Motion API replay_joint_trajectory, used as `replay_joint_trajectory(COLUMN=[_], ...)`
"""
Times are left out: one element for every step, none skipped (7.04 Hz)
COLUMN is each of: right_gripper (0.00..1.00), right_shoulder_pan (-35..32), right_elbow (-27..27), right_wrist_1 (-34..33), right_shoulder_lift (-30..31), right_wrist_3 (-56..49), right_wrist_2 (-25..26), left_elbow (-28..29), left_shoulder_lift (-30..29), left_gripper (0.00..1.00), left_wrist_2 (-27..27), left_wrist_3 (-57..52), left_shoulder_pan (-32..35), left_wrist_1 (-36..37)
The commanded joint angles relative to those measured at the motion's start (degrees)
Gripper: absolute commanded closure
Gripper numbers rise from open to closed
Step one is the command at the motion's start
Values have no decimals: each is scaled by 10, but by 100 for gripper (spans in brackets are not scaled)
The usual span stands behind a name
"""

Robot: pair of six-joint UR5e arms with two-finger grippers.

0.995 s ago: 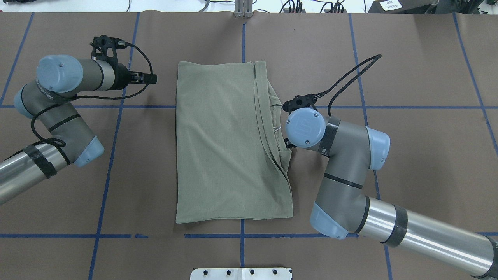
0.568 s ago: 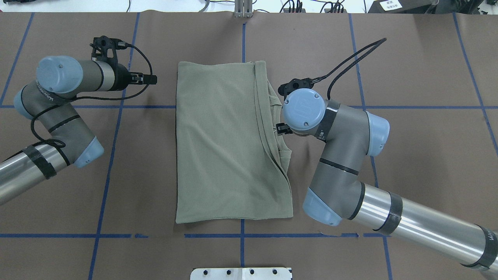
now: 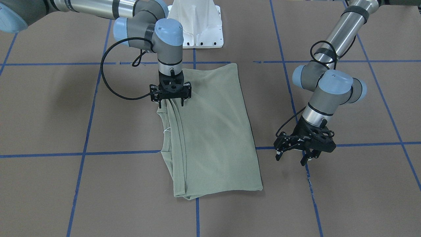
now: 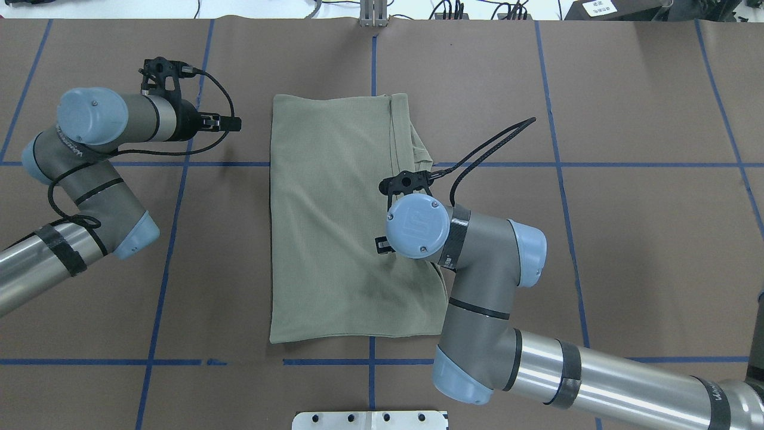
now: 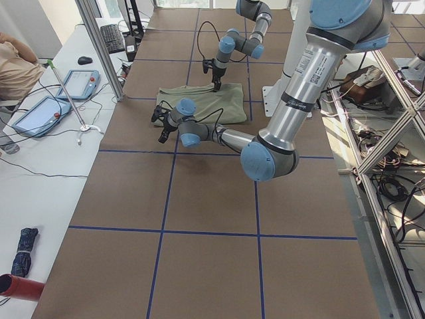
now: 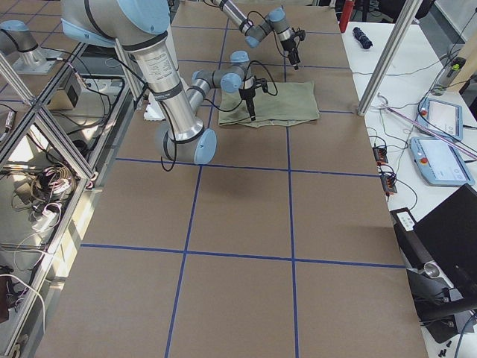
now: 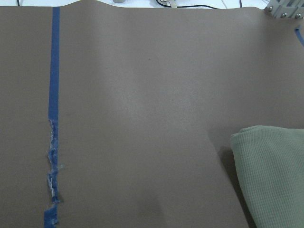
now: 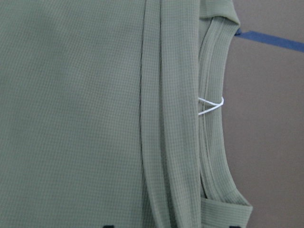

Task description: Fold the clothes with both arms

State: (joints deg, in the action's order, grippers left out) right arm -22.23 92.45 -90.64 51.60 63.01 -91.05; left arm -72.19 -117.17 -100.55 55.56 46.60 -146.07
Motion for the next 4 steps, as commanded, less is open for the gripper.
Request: replay_joint_trajectory(right_gripper=[66,82,89,89], right_shoulder_pan=[4,3,2,-4], right_elbow=[-5,-5,-3,-2], right_wrist_1=[-1,-1,-1,-2], right_shoulder_lift=[0,0,-2,-3], right_wrist_3=[-33,-33,-34,-42], right_wrist_2=[1,1,1,1], left_elbow=[0,0,0,0], left_shoulder_lift=[0,0,0,0], left_gripper=[0,0,0,0], left_wrist_2=[0,0,0,0], left_wrist_3=[0,0,0,0], left_shoulder_pan=[0,0,0,0], left_wrist_1=[0,0,0,0])
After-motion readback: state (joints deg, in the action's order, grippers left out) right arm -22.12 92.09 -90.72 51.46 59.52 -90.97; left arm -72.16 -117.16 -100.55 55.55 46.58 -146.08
